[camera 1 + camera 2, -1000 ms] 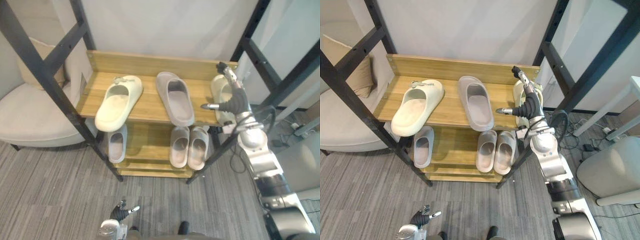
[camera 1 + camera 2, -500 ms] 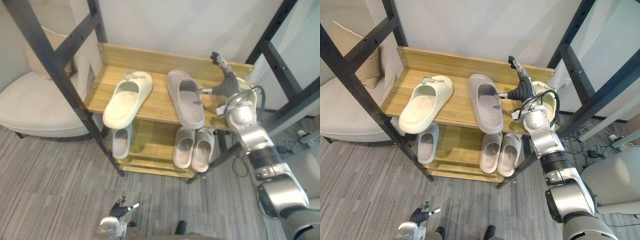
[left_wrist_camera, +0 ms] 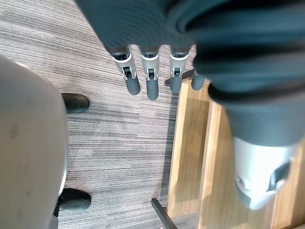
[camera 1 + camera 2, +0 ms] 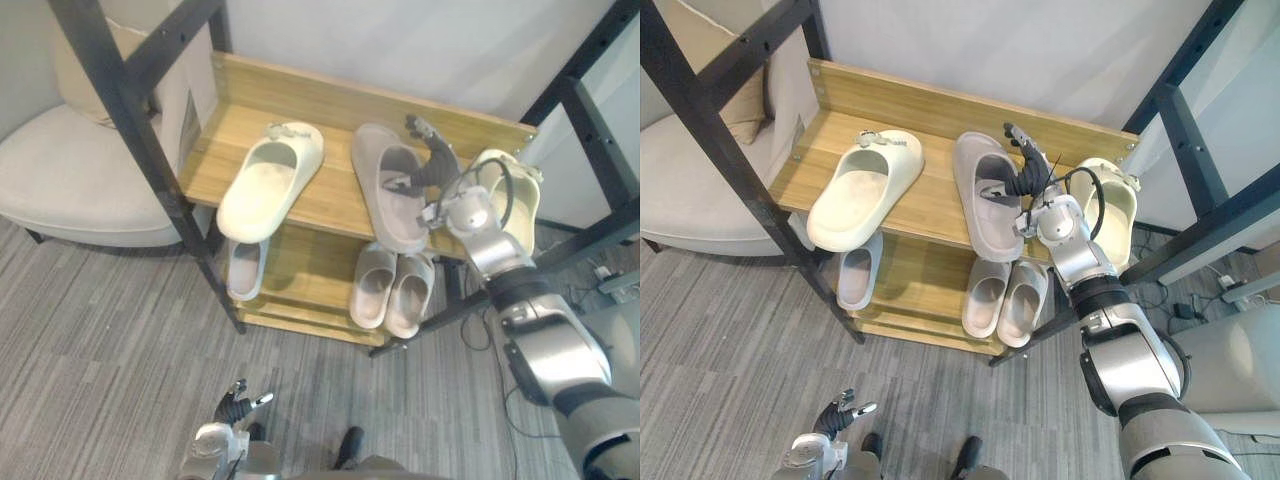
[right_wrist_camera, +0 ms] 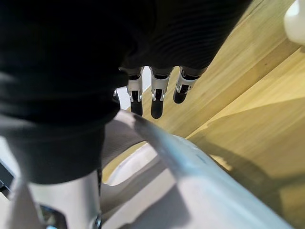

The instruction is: Organize the slippers on the shoe rack

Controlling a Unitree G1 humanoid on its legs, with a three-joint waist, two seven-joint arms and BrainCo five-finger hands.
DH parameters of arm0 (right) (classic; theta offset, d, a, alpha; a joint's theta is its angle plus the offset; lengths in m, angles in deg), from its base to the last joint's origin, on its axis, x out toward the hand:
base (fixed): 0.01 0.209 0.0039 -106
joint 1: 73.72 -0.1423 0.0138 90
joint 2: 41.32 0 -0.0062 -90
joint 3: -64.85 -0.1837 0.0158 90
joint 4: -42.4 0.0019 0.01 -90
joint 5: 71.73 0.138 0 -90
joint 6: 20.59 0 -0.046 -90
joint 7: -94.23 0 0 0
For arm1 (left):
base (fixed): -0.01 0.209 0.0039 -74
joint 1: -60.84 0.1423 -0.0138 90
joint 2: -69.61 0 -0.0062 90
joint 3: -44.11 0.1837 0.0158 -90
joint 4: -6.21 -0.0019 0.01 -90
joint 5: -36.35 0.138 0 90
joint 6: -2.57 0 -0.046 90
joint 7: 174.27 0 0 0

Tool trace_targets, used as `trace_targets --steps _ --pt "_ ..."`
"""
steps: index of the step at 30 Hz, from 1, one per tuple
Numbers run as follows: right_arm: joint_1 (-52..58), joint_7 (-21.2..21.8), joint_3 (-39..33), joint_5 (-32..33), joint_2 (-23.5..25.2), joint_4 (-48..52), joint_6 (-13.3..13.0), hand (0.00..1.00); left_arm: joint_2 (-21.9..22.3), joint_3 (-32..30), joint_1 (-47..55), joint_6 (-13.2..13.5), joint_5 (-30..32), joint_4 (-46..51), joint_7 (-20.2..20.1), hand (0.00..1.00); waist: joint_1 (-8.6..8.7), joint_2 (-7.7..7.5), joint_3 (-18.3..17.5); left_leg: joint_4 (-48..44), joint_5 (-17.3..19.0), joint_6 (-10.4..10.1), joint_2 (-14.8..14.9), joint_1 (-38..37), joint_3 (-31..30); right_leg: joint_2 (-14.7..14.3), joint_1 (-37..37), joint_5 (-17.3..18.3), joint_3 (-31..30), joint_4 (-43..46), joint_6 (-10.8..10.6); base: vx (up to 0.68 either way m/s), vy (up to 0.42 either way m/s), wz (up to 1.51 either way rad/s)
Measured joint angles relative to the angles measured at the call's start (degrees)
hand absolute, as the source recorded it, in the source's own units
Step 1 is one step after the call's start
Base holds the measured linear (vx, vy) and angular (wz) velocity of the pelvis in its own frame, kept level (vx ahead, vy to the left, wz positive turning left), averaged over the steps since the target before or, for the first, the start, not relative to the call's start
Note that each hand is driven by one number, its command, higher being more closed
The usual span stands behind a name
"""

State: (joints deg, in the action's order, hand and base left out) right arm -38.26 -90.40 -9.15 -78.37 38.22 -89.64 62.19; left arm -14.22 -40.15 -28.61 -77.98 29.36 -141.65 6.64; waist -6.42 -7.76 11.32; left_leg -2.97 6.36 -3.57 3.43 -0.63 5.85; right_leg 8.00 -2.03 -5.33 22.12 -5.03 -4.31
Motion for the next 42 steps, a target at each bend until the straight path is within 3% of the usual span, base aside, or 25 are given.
trace_targets --steps 8,18,23,32,39,42 --pt "-5.11 -0.35 0.19 0.46 0.12 -2.45 0.05 1.0 -0.92 0.14 -1.83 0.25 -0.61 0.01 0.03 0.0 -1.21 -1.67 2.76 0.68 -1.05 0.02 -0.01 0.69 -0.05 0.0 0.95 -0.78 -0.05 0.0 0.63 -0.05 0.002 0.0" --pt "-7.76 -0.22 3.07 4.42 -0.03 -1.15 -0.81 1.0 -1.04 0.39 -2.12 0.16 -1.74 0.03 0.11 0.0 -1.58 -1.7 2.96 0.64 -1.14 -0.06 0.13 1.41 0.26 -0.11 1.95 -0.78 -0.64 0.01 0.63 0.0 0.0 -0.02" --pt "-1.47 0.09 2.64 4.36 -0.22 7.09 -1.38 1.0 -1.01 0.35 -1.99 0.01 -1.62 -0.08 0.1 0.0 -1.34 -1.7 2.95 0.75 -1.12 -0.05 0.12 -0.01 1.23 0.02 1.02 -0.77 -1.14 0.01 0.62 0.01 0.005 -0.08" --pt "15.22 0.49 1.54 4.31 -0.57 28.14 -2.29 1.0 -1.08 0.33 -1.39 -0.24 -0.48 -0.51 0.01 0.0 1.18 -1.41 2.73 0.75 -1.08 -0.07 0.05 -1.4 2.09 0.1 0.1 -0.73 -2.08 0.01 0.56 -0.04 -0.001 -0.05" --pt "31.44 1.56 -2.43 4.4 0.78 49.97 -5.7 1.0 0.15 0.9 -0.73 -0.4 1.67 -4.09 -0.16 0.0 3.78 1.16 -1.16 0.68 -0.96 -0.01 0.08 -1.67 2.8 0.08 0.26 -0.64 -3.08 0.01 0.42 -0.03 -0.007 -0.06" --pt "38.22 2.64 -2.28 4.35 2.81 54.41 -6.51 1.0 0.53 2.41 -0.72 -0.42 2.54 -5.02 -0.3 0.0 4.31 2.2 -2.27 0.61 -0.96 -0.01 0.11 -2.42 3.07 0.04 -0.24 -0.65 -3.53 0.05 0.4 -0.03 -0.01 -0.07"
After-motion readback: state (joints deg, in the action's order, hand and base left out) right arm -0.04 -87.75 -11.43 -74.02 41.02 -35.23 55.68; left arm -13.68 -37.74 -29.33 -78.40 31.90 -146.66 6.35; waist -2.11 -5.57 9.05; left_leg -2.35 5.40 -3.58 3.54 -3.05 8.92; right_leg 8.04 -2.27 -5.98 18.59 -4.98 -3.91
